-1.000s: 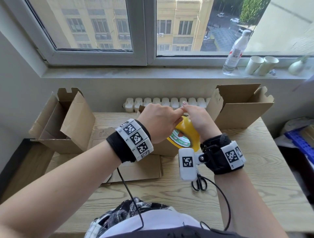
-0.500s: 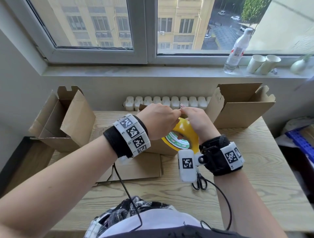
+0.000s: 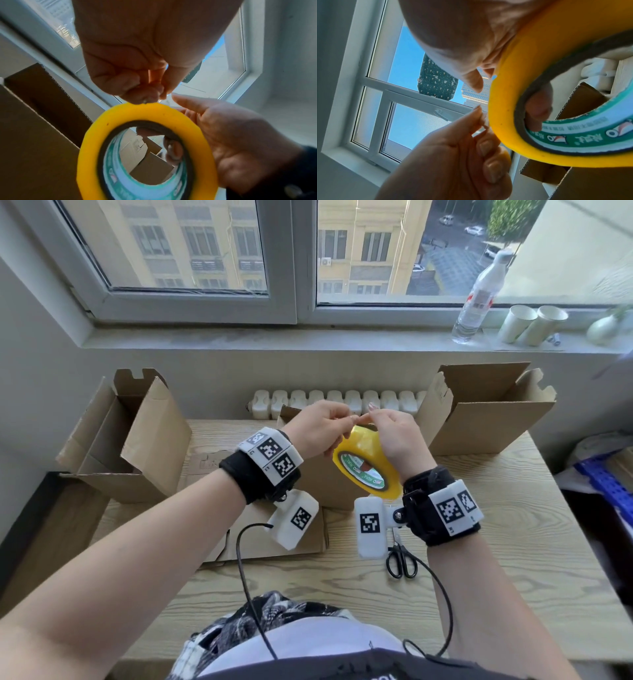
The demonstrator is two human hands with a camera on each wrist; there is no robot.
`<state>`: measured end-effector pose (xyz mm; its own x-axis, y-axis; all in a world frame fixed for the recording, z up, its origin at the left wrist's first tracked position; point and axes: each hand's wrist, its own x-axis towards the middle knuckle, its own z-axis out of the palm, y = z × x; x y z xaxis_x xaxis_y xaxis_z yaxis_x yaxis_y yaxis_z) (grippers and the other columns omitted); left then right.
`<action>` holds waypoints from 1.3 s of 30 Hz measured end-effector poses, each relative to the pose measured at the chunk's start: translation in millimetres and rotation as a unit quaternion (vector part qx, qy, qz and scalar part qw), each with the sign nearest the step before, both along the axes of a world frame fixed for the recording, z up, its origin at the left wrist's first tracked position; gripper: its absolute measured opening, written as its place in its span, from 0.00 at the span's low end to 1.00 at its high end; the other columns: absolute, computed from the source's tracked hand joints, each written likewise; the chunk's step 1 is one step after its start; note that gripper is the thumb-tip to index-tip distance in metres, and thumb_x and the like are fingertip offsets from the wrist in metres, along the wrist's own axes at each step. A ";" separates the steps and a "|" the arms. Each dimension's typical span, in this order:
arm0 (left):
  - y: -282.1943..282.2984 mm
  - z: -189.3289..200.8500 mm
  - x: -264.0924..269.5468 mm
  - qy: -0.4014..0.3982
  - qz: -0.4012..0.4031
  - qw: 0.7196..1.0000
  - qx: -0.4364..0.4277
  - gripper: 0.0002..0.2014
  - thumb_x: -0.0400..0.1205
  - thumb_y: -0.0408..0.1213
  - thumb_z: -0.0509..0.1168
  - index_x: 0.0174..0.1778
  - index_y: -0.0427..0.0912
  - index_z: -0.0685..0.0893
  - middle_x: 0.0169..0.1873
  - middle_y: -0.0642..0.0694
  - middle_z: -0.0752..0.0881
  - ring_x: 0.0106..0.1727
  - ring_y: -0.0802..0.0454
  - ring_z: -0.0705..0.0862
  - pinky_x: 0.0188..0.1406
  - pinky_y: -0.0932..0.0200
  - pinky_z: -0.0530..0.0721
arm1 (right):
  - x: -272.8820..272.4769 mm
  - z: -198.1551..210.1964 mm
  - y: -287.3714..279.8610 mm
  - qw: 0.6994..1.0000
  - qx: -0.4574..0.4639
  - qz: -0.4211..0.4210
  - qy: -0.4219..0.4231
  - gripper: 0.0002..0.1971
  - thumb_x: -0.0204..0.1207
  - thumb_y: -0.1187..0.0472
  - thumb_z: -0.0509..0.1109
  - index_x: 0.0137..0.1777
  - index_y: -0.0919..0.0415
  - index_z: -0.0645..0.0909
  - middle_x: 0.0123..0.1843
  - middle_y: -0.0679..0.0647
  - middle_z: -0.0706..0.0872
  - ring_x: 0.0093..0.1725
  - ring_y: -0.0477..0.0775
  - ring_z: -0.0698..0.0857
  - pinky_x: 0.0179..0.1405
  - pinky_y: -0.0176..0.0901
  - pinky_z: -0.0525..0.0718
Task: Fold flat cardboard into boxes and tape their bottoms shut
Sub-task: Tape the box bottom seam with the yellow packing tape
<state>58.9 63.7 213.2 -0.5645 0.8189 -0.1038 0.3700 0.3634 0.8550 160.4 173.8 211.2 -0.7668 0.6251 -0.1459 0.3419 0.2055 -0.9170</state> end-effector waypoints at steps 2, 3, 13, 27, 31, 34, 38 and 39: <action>0.9 0.7 5.0 0.031 0.010 0.999 0.000 0.19 0.89 0.42 0.60 0.31 0.42 0.76 0.23 0.48 0.76 0.22 0.54 0.75 0.25 0.59 0.74 | 0.0 -0.5 0.6 1.000 0.002 0.000 0.003 0.20 0.87 0.50 0.60 0.50 0.65 0.88 0.47 0.56 0.89 0.53 0.58 0.86 0.62 0.61 0.81; 0.6 0.3 7.8 0.105 0.003 0.994 -0.023 0.18 0.88 0.45 0.59 0.34 0.42 0.78 0.25 0.48 0.77 0.26 0.52 0.76 0.28 0.57 0.73 | 0.9 0.3 -0.3 1.000 0.000 0.001 0.005 0.21 0.87 0.51 0.60 0.49 0.67 0.88 0.46 0.57 0.89 0.52 0.58 0.85 0.61 0.61 0.81; -3.9 -7.4 19.9 0.471 -0.079 0.871 -0.117 0.14 0.91 0.47 0.47 0.63 0.47 0.75 0.42 0.45 0.87 0.41 0.38 0.84 0.33 0.53 0.65 | 2.7 -6.9 -1.4 0.999 -0.022 0.023 0.025 0.28 0.76 0.42 0.58 0.38 0.70 0.82 0.35 0.57 0.84 0.48 0.71 0.85 0.52 0.72 0.83; -8.1 -7.8 1.2 0.347 -0.054 0.935 -0.049 0.13 0.90 0.40 0.55 0.39 0.44 0.67 0.25 0.53 0.69 0.31 0.44 0.71 0.34 0.52 0.66 | -1.2 -21.8 5.6 0.996 0.070 0.038 0.036 0.18 0.87 0.59 0.54 0.55 0.62 0.86 0.54 0.54 0.88 0.58 0.54 0.83 0.64 0.59 0.79; -12.1 -8.3 -0.9 0.302 -0.035 0.953 -0.008 0.16 0.89 0.37 0.57 0.35 0.44 0.67 0.24 0.55 0.69 0.29 0.48 0.69 0.33 0.54 0.60 | 2.2 -17.8 2.5 0.996 0.040 0.032 0.070 0.16 0.83 0.60 0.55 0.60 0.59 0.84 0.56 0.53 0.85 0.55 0.56 0.85 0.44 0.55 0.88; -16.2 -7.2 -5.3 0.267 0.001 0.964 0.022 0.16 0.89 0.36 0.57 0.34 0.41 0.68 0.24 0.52 0.71 0.29 0.47 0.70 0.32 0.53 0.62 | 4.3 -12.7 4.3 0.995 0.033 0.041 0.083 0.16 0.84 0.68 0.56 0.62 0.60 0.83 0.53 0.55 0.84 0.36 0.42 0.85 0.24 0.41 0.84; -18.9 -7.8 -10.2 0.228 0.046 0.971 0.054 0.16 0.90 0.36 0.56 0.34 0.39 0.69 0.25 0.47 0.73 0.28 0.47 0.71 0.31 0.50 0.70 | 1.9 -12.8 8.2 0.993 0.031 0.044 0.106 0.14 0.84 0.67 0.57 0.59 0.58 0.84 0.49 0.54 0.86 0.32 0.44 0.84 0.30 0.47 0.83; -18.0 -8.1 -10.0 0.223 0.053 0.971 0.063 0.17 0.90 0.37 0.56 0.34 0.38 0.69 0.24 0.47 0.73 0.27 0.49 0.69 0.30 0.51 0.70 | -0.2 -15.3 7.9 0.992 0.026 0.036 0.118 0.14 0.84 0.66 0.58 0.57 0.57 0.85 0.50 0.51 0.87 0.36 0.47 0.85 0.34 0.51 0.84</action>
<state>49.0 45.8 205.1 -0.6126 0.7434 0.2685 0.6798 0.3223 0.6588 160.2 181.8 195.9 -0.8191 0.5689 0.0734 0.1021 0.2706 -0.9573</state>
